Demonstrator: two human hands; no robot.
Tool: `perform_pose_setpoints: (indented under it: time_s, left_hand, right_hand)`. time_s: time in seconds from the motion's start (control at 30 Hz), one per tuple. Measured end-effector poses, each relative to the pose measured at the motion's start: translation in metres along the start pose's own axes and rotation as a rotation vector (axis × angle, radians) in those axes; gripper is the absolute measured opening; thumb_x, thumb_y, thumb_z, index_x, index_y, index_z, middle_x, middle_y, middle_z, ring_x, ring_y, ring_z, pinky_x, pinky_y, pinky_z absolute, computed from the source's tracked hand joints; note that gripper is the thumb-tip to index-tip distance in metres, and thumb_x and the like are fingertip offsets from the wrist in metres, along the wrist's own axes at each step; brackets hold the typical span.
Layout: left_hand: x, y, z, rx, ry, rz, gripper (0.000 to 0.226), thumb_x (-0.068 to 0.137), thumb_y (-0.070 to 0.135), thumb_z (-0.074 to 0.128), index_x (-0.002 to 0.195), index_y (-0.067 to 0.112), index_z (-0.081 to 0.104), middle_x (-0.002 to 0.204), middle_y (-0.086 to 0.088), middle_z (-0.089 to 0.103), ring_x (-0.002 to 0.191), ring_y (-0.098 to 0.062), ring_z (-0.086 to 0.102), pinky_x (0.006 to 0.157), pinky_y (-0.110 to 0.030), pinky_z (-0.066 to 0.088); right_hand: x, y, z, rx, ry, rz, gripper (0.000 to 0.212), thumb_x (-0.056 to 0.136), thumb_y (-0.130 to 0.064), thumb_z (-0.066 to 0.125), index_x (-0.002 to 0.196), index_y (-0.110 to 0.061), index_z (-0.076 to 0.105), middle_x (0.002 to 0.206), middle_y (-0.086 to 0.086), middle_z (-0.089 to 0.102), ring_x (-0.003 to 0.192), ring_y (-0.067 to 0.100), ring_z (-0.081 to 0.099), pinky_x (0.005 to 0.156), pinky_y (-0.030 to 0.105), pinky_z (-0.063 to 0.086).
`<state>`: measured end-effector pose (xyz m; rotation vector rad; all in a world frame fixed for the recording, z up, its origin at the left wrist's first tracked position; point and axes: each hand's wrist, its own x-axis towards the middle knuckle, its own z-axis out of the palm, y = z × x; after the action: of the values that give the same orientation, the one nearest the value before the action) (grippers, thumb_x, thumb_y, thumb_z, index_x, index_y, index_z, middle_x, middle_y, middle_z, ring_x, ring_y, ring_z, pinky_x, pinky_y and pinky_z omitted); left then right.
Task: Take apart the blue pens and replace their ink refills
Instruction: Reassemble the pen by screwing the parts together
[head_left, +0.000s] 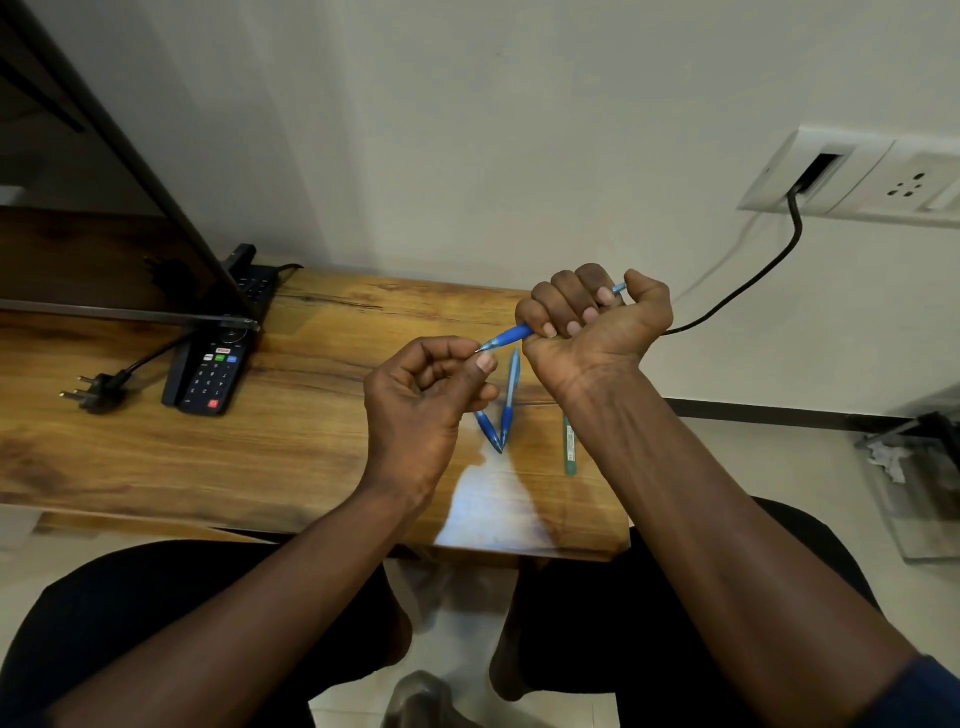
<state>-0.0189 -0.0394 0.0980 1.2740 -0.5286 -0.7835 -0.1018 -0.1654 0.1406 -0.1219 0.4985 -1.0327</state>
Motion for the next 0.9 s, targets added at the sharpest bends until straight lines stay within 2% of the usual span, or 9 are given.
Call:
perform_pose_setpoints:
  time_s: [0.2,0.4,0.6,0.8,0.9]
  left_hand:
    - [-0.0002,0.0002,0.0002,0.007,-0.015,0.004,0.012,0.089,0.003,0.078,0.099,0.01,0.073,0.085,-0.004,0.078,0.07,-0.016,0.076,0.069,-0.027,0.062]
    - [0.0003,-0.0008,-0.0001,0.002,-0.02,-0.011,0.012,0.09,0.004,0.078,0.1,0.01,0.074,0.086,-0.006,0.078,0.07,-0.016,0.076,0.068,-0.026,0.061]
    - [0.0011,-0.0019,-0.0002,0.004,-0.018,-0.01,0.01,0.09,0.004,0.077,0.099,0.007,0.073,0.086,-0.007,0.079,0.069,-0.015,0.075,0.068,-0.027,0.062]
    - [0.001,-0.004,-0.0008,0.007,-0.017,-0.019,0.01,0.091,0.004,0.077,0.098,0.008,0.073,0.088,-0.01,0.079,0.069,-0.015,0.075,0.067,-0.025,0.06]
    - [0.0009,-0.0049,-0.0013,0.01,-0.022,-0.017,0.009,0.091,0.005,0.076,0.099,0.008,0.072,0.089,-0.01,0.079,0.068,-0.015,0.074,0.066,-0.024,0.06]
  right_hand:
    - [-0.0001,-0.001,0.0017,-0.033,0.02,-0.027,0.032,0.089,-0.03,0.028,0.057,-0.021,0.026,0.045,-0.006,0.017,0.038,0.012,0.013,0.044,0.02,0.016]
    - [0.0008,0.0,-0.001,-0.003,0.006,0.017,0.039,0.09,-0.04,0.031,0.057,-0.02,0.029,0.045,-0.006,0.019,0.038,0.011,0.015,0.045,0.021,0.016]
    - [0.002,-0.0023,0.0012,-0.022,0.009,-0.007,0.035,0.088,-0.029,0.027,0.054,-0.021,0.027,0.045,-0.006,0.016,0.037,0.012,0.014,0.047,0.021,0.013]
    - [0.0017,-0.0007,-0.0015,-0.02,-0.054,0.042,0.041,0.091,-0.043,0.03,0.056,-0.02,0.031,0.045,-0.006,0.02,0.038,0.011,0.016,0.046,0.022,0.015]
    - [0.0016,-0.0018,0.0006,-0.049,-0.041,0.025,0.037,0.09,-0.035,0.027,0.056,-0.021,0.029,0.045,-0.006,0.019,0.038,0.011,0.015,0.046,0.022,0.015]
